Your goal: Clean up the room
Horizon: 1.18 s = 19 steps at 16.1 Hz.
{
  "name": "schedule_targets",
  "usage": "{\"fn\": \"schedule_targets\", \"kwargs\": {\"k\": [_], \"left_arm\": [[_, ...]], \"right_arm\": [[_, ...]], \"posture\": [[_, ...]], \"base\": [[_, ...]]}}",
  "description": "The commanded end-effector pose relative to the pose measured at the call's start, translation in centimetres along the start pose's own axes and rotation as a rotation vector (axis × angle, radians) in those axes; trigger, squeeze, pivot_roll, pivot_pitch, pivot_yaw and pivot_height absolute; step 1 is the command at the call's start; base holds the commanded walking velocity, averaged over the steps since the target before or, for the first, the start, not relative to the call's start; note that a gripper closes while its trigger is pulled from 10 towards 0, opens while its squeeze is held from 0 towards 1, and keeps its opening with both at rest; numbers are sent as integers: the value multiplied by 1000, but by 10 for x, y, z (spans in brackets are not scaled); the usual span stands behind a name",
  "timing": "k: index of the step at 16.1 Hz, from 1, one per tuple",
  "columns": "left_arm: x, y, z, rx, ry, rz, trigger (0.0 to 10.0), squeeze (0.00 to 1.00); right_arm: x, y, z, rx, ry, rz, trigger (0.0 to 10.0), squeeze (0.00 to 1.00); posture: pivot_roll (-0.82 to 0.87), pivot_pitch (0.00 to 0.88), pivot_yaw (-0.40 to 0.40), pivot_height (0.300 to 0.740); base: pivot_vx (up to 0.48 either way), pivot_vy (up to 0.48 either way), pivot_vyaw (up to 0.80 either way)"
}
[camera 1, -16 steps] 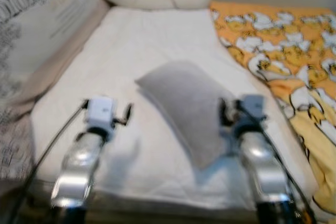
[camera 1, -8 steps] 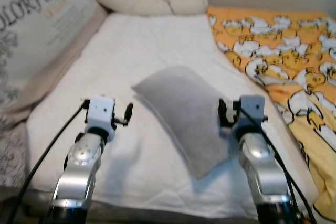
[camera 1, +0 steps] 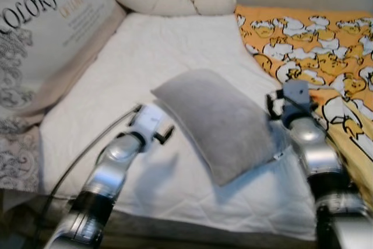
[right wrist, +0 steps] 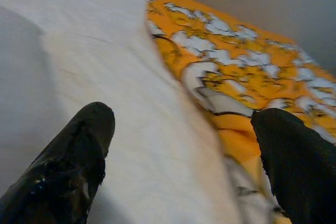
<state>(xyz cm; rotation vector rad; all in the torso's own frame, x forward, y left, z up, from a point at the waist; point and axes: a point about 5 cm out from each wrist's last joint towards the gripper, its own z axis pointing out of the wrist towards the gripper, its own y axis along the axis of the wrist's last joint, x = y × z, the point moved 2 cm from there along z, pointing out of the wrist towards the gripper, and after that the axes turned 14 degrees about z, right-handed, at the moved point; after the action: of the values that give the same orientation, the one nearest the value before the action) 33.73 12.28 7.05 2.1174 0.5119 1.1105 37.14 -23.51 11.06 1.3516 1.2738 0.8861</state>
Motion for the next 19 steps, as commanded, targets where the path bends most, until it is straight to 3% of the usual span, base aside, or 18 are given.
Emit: {"fn": "schedule_targets", "kwargs": {"k": [1,2,3,4,5,8,9,11,12,15,17,19], "left_arm": [[-6,-2,7,30,-57,81,10000,0],[-17,-2,19,68,-128,179,10000,0],[-27,-1,26,92,-174,212,10000,0],[-45,3,34,121,-232,233,10000,0],[-49,4,36,130,-244,241,10000,0],[-63,12,45,142,-250,256,10000,0],[-64,22,49,112,-241,184,10000,0],[-60,31,51,74,-224,136,10000,0],[-48,37,53,44,-182,66,10000,0],[-19,41,48,-53,-137,25,10000,0],[-15,37,38,-113,-182,9,10000,0],[-24,34,17,-198,-290,11,10000,0]], "right_arm": [[-8,-4,5,21,-27,-58,10000,0],[-22,-8,9,58,-97,-190,10000,0],[-27,-11,10,72,-114,-274,10000,0],[-16,-22,10,111,-45,-279,10000,0],[-11,-26,9,124,-15,-264,10000,0],[32,-41,3,159,233,-179,10000,0],[47,-45,-1,177,326,-119,10000,0],[60,-47,-5,187,410,-27,10000,0],[65,-47,-10,179,462,41,10000,0],[63,-49,-31,164,560,171,10000,0],[59,-50,-50,173,639,218,10000,0],[51,-54,-73,195,734,236,10000,0]], "posture": [[51,0,27,740],[35,0,36,740],[33,0,36,740],[27,0,35,740],[27,0,35,740],[14,0,34,740],[8,0,38,740],[7,0,40,740],[6,0,39,740],[8,0,37,740],[8,0,38,740],[12,0,35,740]], "base": [[0,0,0],[0,0,0],[0,0,0],[0,0,0],[0,0,0],[0,0,0],[0,0,0],[0,0,0],[0,0,0],[0,0,0],[0,0,0],[0,0,0]]}}
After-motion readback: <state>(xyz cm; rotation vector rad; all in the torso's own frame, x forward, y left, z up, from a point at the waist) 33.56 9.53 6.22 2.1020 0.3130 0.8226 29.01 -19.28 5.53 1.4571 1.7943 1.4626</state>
